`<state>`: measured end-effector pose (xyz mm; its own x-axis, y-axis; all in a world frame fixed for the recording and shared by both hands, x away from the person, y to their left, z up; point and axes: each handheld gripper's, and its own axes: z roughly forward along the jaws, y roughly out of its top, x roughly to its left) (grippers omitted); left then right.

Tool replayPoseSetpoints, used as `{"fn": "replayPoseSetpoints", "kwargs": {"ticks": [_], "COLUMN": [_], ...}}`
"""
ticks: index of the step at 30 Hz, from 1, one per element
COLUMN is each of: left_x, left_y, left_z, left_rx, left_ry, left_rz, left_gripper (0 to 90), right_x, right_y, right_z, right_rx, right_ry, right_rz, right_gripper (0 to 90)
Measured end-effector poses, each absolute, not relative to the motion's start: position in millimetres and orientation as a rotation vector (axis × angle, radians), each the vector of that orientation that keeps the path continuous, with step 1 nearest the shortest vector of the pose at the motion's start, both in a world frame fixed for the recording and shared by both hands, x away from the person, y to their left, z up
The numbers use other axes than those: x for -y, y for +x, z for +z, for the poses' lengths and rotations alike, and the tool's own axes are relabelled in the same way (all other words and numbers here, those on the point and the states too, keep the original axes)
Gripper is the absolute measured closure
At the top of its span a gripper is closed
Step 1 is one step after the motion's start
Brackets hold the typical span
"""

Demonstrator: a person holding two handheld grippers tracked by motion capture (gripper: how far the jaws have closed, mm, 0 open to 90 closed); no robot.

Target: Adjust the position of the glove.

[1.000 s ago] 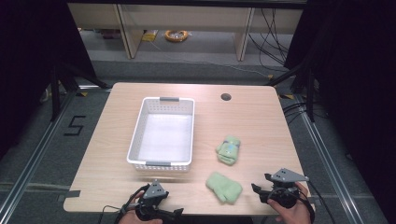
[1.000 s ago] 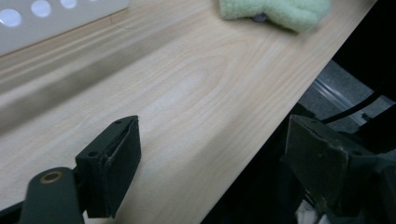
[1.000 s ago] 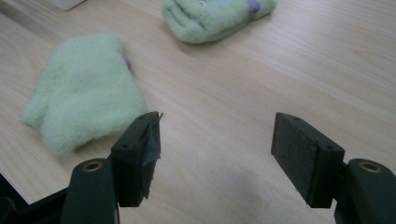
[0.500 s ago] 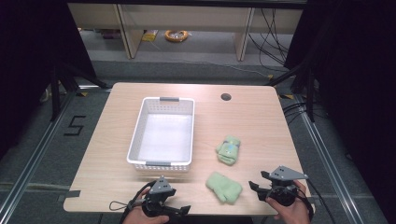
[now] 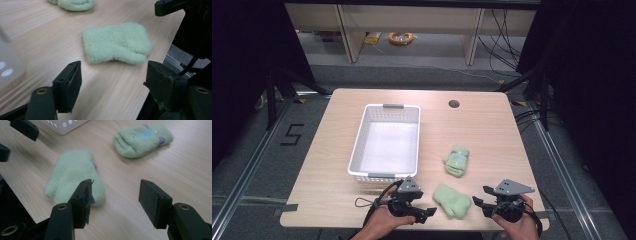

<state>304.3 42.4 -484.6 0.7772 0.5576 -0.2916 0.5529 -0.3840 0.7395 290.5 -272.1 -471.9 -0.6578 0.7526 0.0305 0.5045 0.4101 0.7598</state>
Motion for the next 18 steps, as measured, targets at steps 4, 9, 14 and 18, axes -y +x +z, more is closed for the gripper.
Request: {"fn": "replayPoseSetpoints", "kwargs": {"ticks": [4,9,14,18], "left_x": [-26.8,-21.2,-17.1,-13.2], "left_y": [314.2,324.9,335.2,340.7], "left_z": [-487.7,-488.4,-493.8,-498.7], "left_rx": [-0.805,-0.789,-0.822,-0.844], "left_ry": [2.104,2.126,2.138,2.139], "left_rz": [0.023,0.058,0.03,-0.001], "left_gripper": [36.2,41.2,46.3,50.7], "right_x": [269.1,267.8,265.8,262.0], "right_y": [290.3,290.8,292.4,294.4], "right_z": [-473.7,-475.2,-477.3,-478.8], "right_rx": [-2.364,-2.37,-2.396,-2.398], "right_ry": [1.092,1.103,1.114,1.087], "right_rz": [1.104,1.102,1.102,1.099], "right_gripper": [47.0,47.9,47.9,49.8]}}
